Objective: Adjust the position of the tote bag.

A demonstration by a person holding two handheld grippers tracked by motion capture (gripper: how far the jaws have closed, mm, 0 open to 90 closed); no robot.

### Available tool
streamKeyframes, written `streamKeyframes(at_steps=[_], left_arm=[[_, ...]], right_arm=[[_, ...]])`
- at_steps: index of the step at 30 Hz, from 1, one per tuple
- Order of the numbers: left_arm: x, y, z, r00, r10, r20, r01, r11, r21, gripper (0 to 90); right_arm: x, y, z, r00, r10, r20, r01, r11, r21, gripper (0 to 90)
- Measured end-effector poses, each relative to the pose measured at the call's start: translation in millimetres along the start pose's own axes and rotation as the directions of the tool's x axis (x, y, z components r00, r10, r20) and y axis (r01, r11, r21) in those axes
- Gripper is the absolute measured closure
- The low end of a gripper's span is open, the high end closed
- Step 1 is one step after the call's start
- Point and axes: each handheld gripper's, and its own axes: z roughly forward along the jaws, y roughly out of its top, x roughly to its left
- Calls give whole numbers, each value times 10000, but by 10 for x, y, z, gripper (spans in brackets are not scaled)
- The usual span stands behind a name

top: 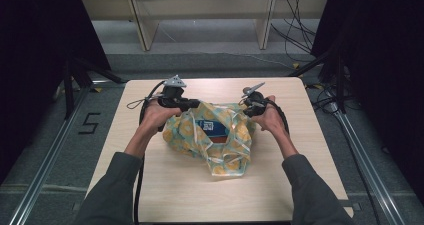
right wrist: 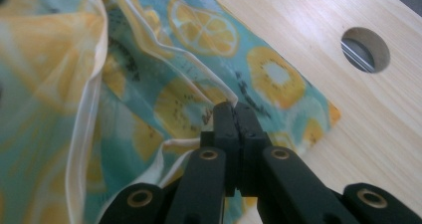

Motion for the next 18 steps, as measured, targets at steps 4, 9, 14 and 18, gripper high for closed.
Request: streamKeyframes(at_steps=[4,9,14,18], left_arm=[[47,41,73,9998,-205,-86,206,9997,92,898],[77,78,93,9994,-258,-238,262,9995,170,897],[115,77,139,9982,-479,-358,490,9983,301,897],[165,61,152,9976,-552,-425,572,9972,482,897]], right_arm=[[-81,-36,-203,9978,550,-358,-571,9965,-610,857],[-39,-8,-613,9910,731,-1120,-884,9865,-1378,754],[97,94,-900,9884,485,-1438,-811,9697,-2303,726],[317,203,-1027,9860,195,-1655,-651,9592,-2751,654]])
